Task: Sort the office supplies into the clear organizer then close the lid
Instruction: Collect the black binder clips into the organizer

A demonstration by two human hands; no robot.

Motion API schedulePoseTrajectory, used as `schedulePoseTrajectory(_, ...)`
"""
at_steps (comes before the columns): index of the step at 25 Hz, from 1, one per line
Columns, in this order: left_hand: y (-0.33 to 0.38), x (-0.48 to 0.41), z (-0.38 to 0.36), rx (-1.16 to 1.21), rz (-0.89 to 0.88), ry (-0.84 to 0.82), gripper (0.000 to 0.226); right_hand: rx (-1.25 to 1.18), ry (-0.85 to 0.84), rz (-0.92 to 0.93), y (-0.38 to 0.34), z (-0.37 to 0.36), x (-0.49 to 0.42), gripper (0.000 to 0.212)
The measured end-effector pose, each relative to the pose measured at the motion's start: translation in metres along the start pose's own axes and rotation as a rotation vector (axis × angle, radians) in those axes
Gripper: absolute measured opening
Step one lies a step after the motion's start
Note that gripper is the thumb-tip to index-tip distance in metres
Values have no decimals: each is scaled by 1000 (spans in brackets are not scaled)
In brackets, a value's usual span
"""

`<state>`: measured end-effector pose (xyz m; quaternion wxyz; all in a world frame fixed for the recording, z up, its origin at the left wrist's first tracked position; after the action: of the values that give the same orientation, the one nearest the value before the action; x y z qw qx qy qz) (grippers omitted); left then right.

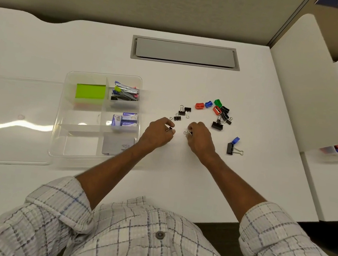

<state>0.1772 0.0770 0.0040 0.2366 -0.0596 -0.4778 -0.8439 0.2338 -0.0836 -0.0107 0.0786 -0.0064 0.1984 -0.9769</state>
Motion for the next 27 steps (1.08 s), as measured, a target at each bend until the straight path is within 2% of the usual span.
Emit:
schedulePoseTrajectory(2, 0, 3, 3, -6, -10, -12, 24, 17, -2, 11, -3, -1, 0, 19)
schedulePoseTrajectory(5, 6, 7, 11, -115, -122, 28, 24, 43, -20, 19, -7, -2, 0, 15)
schedulePoseTrajectory(9, 9, 15, 19, -130, -185, 54, 23, -128, -33, -129, -10, 3, 2, 13)
schedulePoseTrajectory(11, 9, 17, 30, -82, -174, 76, 23, -345, -71, -256, -16, 6, 4, 13)
schedulePoseTrajectory(14, 12, 15, 57, 6, -168, 155, 22, -826, -240, -493, -46, -3, 14, 19)
schedulePoseTrajectory(19, 1, 14, 124, 127, -138, 256, 25, -1299, -497, -738, -128, -23, 30, 30)
schedulePoseTrajectory(24, -35, 10, 185, 226, -54, 273, 28, -1340, -586, -784, -204, -39, 32, 47)
schedulePoseTrajectory(27, -68, 0, 215, 310, 36, 275, 27, -1312, -613, -758, -244, -50, 29, 45)
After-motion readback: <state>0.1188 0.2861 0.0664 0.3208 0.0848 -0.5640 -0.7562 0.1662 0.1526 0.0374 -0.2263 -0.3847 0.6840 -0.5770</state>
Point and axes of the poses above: each hand's wrist, its own x-axis away from the middle knuckle, its own z-axis out of the back of the hand, y = z × x, the point moved 10 cm from there along -x, towards the middle knuckle, and after that the axes turned 13 degrees about y, right-handed, at the moved point
